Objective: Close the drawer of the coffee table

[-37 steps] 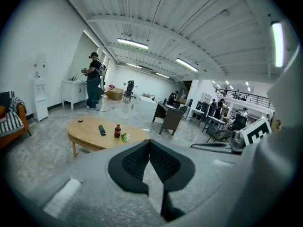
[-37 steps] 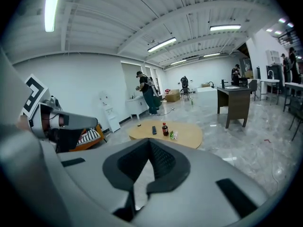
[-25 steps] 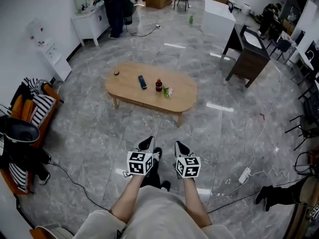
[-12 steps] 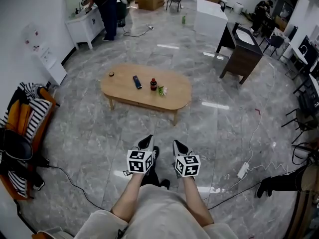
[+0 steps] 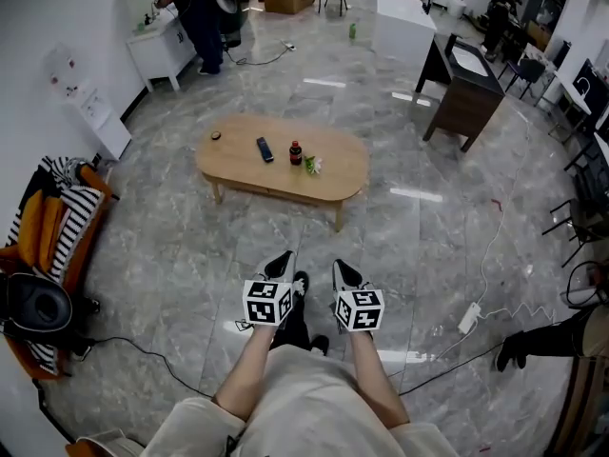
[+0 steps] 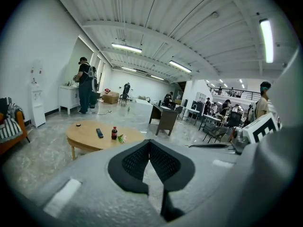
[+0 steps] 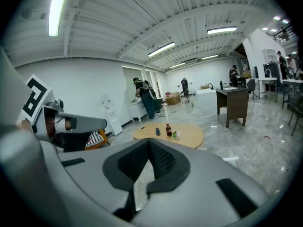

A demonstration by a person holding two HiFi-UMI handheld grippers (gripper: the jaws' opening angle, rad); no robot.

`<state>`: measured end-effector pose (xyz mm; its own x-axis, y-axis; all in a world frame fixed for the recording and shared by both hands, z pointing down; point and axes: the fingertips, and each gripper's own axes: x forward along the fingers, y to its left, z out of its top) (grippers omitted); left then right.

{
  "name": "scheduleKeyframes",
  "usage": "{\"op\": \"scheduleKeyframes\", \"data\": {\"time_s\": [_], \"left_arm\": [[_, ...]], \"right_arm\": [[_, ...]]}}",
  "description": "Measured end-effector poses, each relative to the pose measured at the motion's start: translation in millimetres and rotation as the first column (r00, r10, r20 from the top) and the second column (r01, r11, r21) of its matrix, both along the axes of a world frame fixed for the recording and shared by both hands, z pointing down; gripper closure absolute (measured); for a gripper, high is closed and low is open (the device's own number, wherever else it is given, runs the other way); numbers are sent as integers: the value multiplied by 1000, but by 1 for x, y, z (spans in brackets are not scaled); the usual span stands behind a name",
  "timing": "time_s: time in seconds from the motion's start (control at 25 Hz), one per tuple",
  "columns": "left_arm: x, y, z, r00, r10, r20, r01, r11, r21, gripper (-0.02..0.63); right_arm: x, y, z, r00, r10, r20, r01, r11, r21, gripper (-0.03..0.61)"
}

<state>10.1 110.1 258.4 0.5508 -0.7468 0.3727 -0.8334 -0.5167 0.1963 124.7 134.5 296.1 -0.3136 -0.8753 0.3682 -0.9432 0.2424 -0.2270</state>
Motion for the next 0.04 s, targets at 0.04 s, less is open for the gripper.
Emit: {"op": "scheduleKeyframes", "data": {"time_s": [0.04], "left_arm": [[1,2,1,1000,0,4,0,1000,-3,606]], "right_arm": [[1,2,0,1000,-2,2,2,1000,0,563]]}}
